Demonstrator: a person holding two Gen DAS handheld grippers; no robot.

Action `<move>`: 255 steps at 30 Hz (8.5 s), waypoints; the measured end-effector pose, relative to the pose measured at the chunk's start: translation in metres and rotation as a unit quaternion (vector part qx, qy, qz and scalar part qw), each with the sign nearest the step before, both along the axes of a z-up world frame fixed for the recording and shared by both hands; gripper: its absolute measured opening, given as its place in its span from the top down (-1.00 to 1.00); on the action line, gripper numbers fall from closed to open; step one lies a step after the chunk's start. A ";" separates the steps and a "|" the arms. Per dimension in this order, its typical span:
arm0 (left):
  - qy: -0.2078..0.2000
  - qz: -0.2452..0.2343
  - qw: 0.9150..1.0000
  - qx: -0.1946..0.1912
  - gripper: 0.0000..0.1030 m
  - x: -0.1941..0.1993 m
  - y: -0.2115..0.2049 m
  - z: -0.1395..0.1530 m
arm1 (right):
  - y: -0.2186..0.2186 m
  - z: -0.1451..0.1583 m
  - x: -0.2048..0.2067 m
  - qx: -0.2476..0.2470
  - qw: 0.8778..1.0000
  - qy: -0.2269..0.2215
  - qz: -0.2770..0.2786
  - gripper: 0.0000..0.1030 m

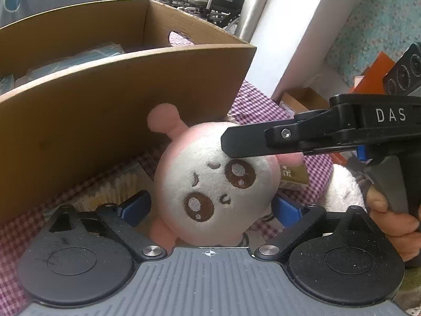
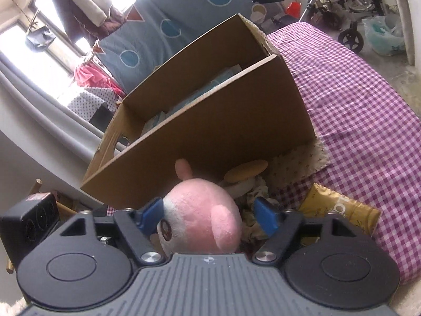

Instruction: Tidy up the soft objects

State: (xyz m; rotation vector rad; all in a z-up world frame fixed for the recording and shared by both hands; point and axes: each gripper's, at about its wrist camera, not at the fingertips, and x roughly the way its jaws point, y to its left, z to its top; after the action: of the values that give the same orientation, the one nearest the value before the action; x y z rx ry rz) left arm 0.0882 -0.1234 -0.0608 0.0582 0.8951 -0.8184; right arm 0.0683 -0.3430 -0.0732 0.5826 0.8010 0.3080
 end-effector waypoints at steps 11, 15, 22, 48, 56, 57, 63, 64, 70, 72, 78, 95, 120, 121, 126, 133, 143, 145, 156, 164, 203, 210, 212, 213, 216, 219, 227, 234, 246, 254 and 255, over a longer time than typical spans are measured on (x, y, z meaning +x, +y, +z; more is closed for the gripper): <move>-0.011 0.008 1.000 -0.018 -0.74 -0.007 0.002 0.008 | 0.002 0.011 -0.010 0.000 1.000 -0.027 -0.002 -0.19; -0.026 0.010 0.999 -0.026 -0.74 -0.013 0.006 0.017 | 0.005 0.022 -0.019 0.000 0.999 -0.041 -0.004 -0.19; -0.078 0.022 0.996 -0.035 -0.74 -0.031 0.014 0.054 | 0.011 0.059 -0.036 0.005 0.996 -0.089 0.002 -0.19; 0.000 0.041 0.999 -0.009 -0.74 0.183 -0.053 0.091 | -0.052 0.106 0.184 0.010 0.999 -0.037 0.017 -0.19; 0.043 0.034 0.998 0.017 -0.75 0.233 -0.066 0.059 | -0.050 0.081 0.237 -0.036 0.999 0.006 0.006 -0.19; 0.042 0.032 0.998 0.020 -0.75 0.235 -0.067 0.056 | -0.048 0.081 0.240 -0.045 0.999 0.007 0.009 -0.20; 0.046 0.029 0.997 0.047 -0.76 0.247 -0.078 0.044 | -0.045 0.077 0.255 -0.072 0.997 0.021 0.008 -0.31; 0.048 0.029 0.997 0.055 -0.76 0.250 -0.081 0.042 | -0.046 0.076 0.255 -0.069 0.997 0.022 0.010 -0.31; 0.062 0.038 0.996 0.061 -0.76 0.257 -0.084 0.041 | -0.047 0.079 0.260 -0.068 0.997 0.020 0.014 -0.36; 0.056 0.039 0.996 0.061 -0.74 0.257 -0.083 0.043 | -0.046 0.081 0.260 -0.075 0.997 0.010 0.016 -0.37; 0.043 0.049 0.995 0.072 -0.68 0.253 -0.080 0.049 | -0.046 0.079 0.260 -0.068 0.997 0.010 0.020 -0.23; 0.138 0.031 0.982 0.126 -0.70 0.279 -0.084 0.036 | -0.038 0.087 0.267 -0.084 0.994 0.050 0.041 -0.70; 0.062 0.031 0.995 0.066 -0.78 0.255 -0.074 0.091 | -0.073 0.127 0.227 -0.059 0.998 -0.021 -0.021 -0.75; 0.054 0.030 0.996 0.058 -0.79 0.249 -0.070 0.099 | -0.073 0.131 0.222 -0.055 0.998 -0.027 -0.020 -0.75; 0.001 0.044 0.999 0.007 -0.89 0.203 -0.037 0.143 | -0.070 0.158 0.174 -0.042 0.996 -0.075 -0.021 -0.76; -0.056 0.075 0.993 -0.078 -0.99 0.120 0.039 0.198 | -0.059 0.206 0.078 -0.061 0.983 -0.171 -0.008 -0.93; -0.079 0.129 0.985 -0.082 -0.99 0.006 0.110 0.148 | -0.022 0.179 -0.026 -0.079 0.977 -0.200 0.016 -1.00; -0.064 0.144 0.985 -0.069 -0.99 -0.010 0.112 0.120 | -0.014 0.159 -0.032 -0.069 0.982 -0.177 0.015 -1.00; 0.041 0.146 0.987 -0.048 -0.94 -0.033 0.101 0.010 | 0.031 0.024 -0.021 -0.002 0.999 0.050 0.019 -0.92; 0.054 0.134 0.988 -0.060 -0.54 -0.027 0.093 -0.013 | 0.052 -0.020 -0.011 -0.014 0.992 0.126 0.008 -0.30; 0.138 0.175 0.963 -0.154 -0.02 -0.021 0.147 -0.034 | 0.078 -0.043 0.014 0.061 0.990 0.122 0.037 0.22; 0.071 0.166 0.981 -0.068 0.22 -0.033 0.133 -0.027 | 0.087 -0.036 0.012 0.028 0.994 0.101 0.043 0.54; 0.070 0.169 0.981 -0.067 0.27 -0.034 0.135 -0.026 | 0.087 -0.034 0.010 0.031 0.994 0.091 0.046 0.56; 0.074 0.173 0.980 -0.071 0.33 -0.033 0.136 -0.027 | 0.087 -0.033 0.009 0.032 0.995 0.087 0.047 0.57; 0.082 0.182 0.977 -0.077 0.42 -0.032 0.140 -0.027 | 0.087 -0.032 0.008 0.030 0.995 0.082 0.047 0.58; 0.090 0.186 0.974 -0.093 0.48 -0.032 0.147 -0.026 | 0.085 -0.032 0.007 0.030 0.995 0.082 0.047 0.57; 0.088 0.198 0.974 -0.069 0.60 -0.028 0.154 -0.027 | 0.089 -0.030 0.006 -0.010 0.996 0.080 0.044 0.53; 0.085 0.196 0.974 -0.068 0.62 -0.025 0.142 -0.028 | 0.096 -0.029 0.012 -0.041 0.995 0.086 0.034 0.45; 0.094 0.200 0.971 -0.094 0.65 -0.024 0.150 -0.034 | 0.091 -0.037 0.015 0.027 0.995 0.084 0.050 0.45; 0.094 0.204 0.968 -0.115 0.66 -0.033 0.162 -0.024 | 0.092 -0.021 0.005 0.008 0.997 0.055 0.052 0.66; 0.093 0.204 0.967 -0.118 0.66 -0.034 0.164 -0.022 | 0.093 -0.018 0.004 0.007 0.997 0.052 0.055 0.67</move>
State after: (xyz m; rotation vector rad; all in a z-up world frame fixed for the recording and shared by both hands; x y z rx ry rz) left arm 0.0544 0.0411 -0.0828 -0.4061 0.9388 -0.5425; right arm 0.0720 -0.2497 -0.0915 0.5718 0.9337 0.3860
